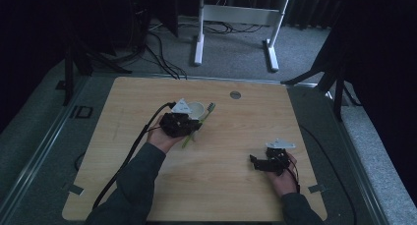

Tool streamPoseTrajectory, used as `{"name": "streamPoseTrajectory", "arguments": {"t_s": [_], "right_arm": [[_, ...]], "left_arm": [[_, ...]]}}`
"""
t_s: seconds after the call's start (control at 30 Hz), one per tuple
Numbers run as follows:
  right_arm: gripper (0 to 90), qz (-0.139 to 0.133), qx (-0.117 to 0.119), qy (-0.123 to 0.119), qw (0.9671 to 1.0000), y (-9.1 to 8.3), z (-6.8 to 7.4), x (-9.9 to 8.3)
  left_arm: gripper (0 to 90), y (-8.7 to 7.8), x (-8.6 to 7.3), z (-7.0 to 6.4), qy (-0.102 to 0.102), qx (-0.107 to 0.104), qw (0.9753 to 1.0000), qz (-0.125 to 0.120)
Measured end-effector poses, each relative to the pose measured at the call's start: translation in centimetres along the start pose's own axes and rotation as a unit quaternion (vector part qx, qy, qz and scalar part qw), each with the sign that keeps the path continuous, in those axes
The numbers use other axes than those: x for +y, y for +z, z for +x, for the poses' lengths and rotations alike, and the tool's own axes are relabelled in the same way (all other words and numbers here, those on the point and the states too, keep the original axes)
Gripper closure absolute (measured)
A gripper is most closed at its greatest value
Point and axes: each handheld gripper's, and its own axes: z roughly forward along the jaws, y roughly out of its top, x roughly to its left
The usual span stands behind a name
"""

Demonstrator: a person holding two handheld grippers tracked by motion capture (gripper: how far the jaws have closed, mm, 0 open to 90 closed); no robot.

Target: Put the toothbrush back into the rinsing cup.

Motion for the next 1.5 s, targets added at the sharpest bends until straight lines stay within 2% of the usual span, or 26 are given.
{"name": "streamPoseTrajectory", "arguments": {"t_s": [0.23,0.63,1.0,1.5], "right_arm": [[15.9,0.0,0.0,0.0,1.0,0.0,0.0,0.0],[15.9,0.0,0.0,0.0,1.0,0.0,0.0,0.0],[15.9,0.0,0.0,0.0,1.0,0.0,0.0,0.0],[15.9,0.0,0.0,0.0,1.0,0.0,0.0,0.0]], "left_arm": [[81.7,-0.14,0.02,0.08,0.001,0.003,0.9999,-0.01],[81.6,-0.37,0.17,0.19,-0.012,0.002,0.9993,-0.037],[81.6,-0.73,0.24,0.34,-0.016,0.006,0.9987,-0.048],[81.6,-0.93,0.45,0.57,-0.038,0.01,0.996,-0.08]]}}
